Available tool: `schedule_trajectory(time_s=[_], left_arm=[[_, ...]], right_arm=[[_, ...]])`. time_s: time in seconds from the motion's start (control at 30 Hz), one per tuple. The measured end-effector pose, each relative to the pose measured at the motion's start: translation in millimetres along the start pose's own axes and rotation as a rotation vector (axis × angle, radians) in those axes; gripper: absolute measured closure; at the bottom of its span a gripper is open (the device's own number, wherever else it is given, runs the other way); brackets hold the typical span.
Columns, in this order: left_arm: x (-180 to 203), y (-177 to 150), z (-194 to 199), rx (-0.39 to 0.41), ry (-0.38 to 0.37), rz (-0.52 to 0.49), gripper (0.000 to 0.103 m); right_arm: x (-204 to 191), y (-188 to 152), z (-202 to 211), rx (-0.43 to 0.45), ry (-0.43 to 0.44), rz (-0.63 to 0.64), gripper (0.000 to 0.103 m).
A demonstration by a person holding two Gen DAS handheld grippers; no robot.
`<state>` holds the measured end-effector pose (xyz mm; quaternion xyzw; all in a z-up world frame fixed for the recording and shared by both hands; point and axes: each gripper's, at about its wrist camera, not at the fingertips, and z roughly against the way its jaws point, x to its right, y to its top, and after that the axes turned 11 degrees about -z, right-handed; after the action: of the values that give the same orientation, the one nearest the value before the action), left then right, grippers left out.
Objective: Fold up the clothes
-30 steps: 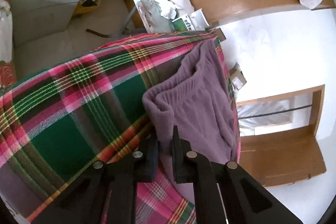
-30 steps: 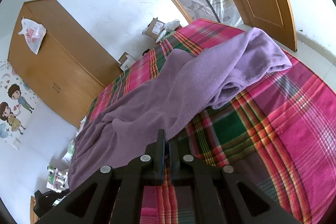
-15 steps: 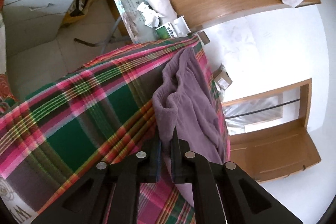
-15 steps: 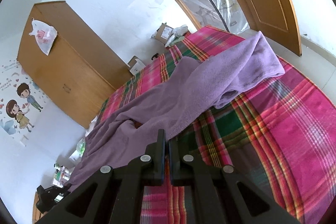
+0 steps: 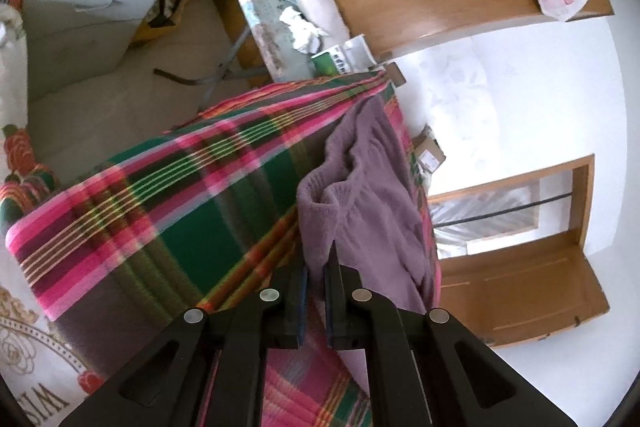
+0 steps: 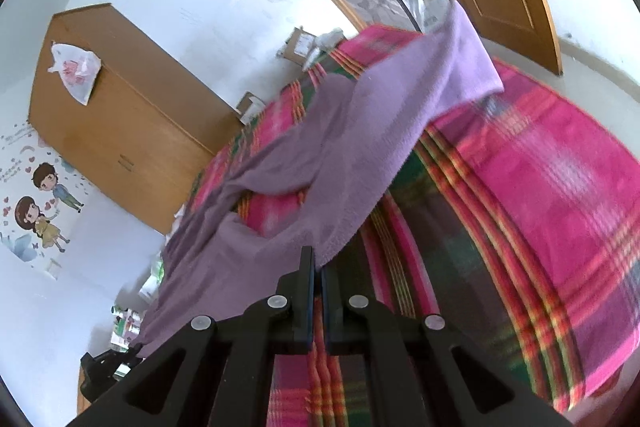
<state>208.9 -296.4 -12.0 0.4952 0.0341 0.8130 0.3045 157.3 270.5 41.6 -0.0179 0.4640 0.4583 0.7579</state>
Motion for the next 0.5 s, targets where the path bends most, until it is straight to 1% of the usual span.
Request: schedule_trajectory(time_s=[0.17,0.23,0.33,0.5], left_arm=[[-14.0,-4.6,-2.8,-0.019,0.03,0.022,0.097],[-16.2,-6.1,-4.8,-0.028,0.037,0.026,0.097],[-18.8,-7.3,-5.7,-0.037,0.046,0.025,0.097],[-19.1,-8.5,-4.6,-0.034,0.048,0.03,0.097]], right_arm=[[10.0,-13.8,-10.0,-0.025,-0.056,0.0,0.1],[13.7,-15.4,-13.3,-0.031,-0.062,-0.012,0.1],[12.7,-15.9,-16.3,-0.025,-0.077,0.006,0.1],[15.3,-17.8,-20.6,-0.038,-0.084,0.006,0.1]])
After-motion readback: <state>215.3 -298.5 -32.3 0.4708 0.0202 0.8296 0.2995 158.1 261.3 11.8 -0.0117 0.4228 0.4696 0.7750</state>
